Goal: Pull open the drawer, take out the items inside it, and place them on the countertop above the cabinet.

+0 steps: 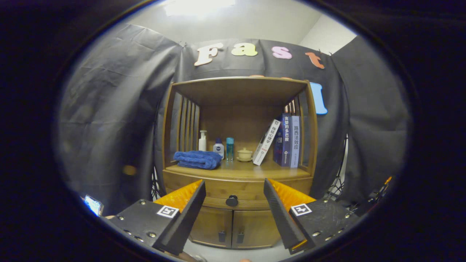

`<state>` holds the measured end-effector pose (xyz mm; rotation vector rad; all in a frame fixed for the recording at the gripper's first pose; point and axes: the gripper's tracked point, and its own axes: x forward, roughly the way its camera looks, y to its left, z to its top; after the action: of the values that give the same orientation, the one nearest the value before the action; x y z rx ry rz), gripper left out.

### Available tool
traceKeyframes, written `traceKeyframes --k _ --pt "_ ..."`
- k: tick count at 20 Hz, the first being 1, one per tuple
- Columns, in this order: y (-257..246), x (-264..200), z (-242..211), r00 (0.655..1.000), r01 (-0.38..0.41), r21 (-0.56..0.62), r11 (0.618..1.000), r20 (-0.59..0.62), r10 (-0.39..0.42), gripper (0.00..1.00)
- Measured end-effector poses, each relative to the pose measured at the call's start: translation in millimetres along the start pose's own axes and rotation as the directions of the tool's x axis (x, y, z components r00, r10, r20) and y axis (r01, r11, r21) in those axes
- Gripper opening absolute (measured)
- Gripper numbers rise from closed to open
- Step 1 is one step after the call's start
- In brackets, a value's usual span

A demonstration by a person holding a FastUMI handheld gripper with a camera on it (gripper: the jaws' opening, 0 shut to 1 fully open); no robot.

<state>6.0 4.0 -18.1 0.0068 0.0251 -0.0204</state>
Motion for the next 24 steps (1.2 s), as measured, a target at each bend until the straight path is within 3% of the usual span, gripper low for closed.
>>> traceKeyframes --k 8,15,22,24 --pt "14.2 62.3 -31.4 0.999 0.047 -0.004 0.999 -0.009 -0.047 0.96" --pt "17.0 132.8 -101.2 0.994 0.061 -0.046 0.997 -0.086 -0.065 0.96" --pt "13.5 175.1 -173.2 0.967 0.084 -0.071 0.994 -0.233 -0.098 0.65" --pt "7.4 183.8 -172.6 0.969 0.101 -0.064 0.993 -0.221 -0.113 0.56"
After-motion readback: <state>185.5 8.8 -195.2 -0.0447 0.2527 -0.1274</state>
